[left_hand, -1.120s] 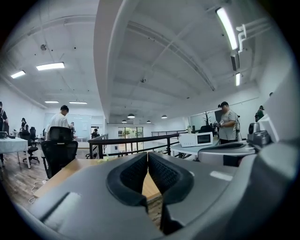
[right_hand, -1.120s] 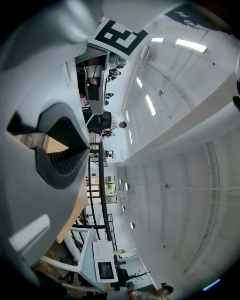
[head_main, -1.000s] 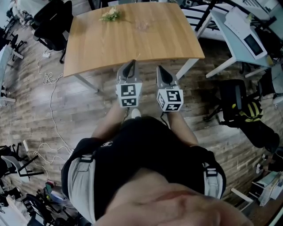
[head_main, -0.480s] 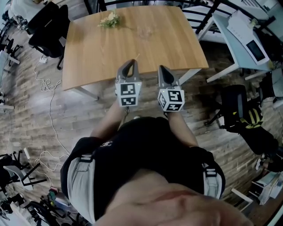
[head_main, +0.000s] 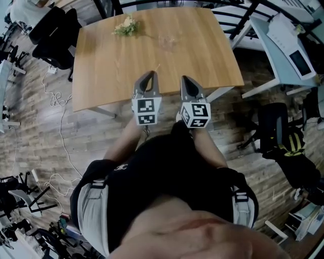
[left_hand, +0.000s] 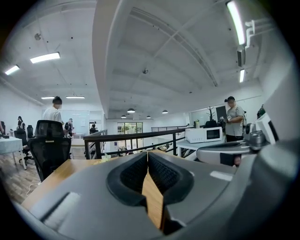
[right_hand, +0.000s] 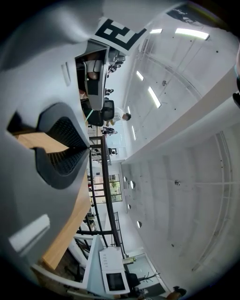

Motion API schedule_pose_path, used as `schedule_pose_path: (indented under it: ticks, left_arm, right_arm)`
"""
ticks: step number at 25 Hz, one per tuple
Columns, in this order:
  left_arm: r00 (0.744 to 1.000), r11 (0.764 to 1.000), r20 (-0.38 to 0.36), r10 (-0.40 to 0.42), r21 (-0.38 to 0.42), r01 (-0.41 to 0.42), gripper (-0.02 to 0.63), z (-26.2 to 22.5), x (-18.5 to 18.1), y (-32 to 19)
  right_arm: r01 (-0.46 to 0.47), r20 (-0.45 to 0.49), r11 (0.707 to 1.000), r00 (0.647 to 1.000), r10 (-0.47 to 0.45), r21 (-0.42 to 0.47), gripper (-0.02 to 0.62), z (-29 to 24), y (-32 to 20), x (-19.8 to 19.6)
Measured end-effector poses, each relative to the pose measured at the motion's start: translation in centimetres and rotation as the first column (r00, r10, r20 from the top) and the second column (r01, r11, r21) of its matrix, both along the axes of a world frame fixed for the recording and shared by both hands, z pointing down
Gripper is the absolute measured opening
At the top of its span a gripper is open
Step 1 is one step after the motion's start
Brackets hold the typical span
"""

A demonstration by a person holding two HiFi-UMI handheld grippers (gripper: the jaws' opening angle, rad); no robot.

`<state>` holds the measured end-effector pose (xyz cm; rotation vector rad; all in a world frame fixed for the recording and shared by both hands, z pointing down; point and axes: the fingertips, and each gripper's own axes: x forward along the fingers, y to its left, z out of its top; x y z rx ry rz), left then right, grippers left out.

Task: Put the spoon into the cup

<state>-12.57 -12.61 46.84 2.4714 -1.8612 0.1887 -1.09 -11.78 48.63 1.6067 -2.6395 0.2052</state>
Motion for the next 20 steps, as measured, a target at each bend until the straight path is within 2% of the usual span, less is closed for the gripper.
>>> schedule_pose_path:
  ticks: [11, 20]
  left_arm:
    - [0.998, 0.999, -0.016, -0.053, -0.006, 0.053, 0.018, -1.4, 2.8, -10.2]
    - [0.992, 0.993, -0.036, -0.119, -0.028, 0.118, 0.018, -1.7, 4.4, -16.0]
  right_arm:
    - [0.058, 0.013, 0.998, 0.998, -0.058, 0.028, 0.0, -1.8, -10.8, 2.8]
    - [0.125, 0.019, 0.992, 0.992, -0.126, 0.026, 0.0, -2.4, -16.8, 4.6]
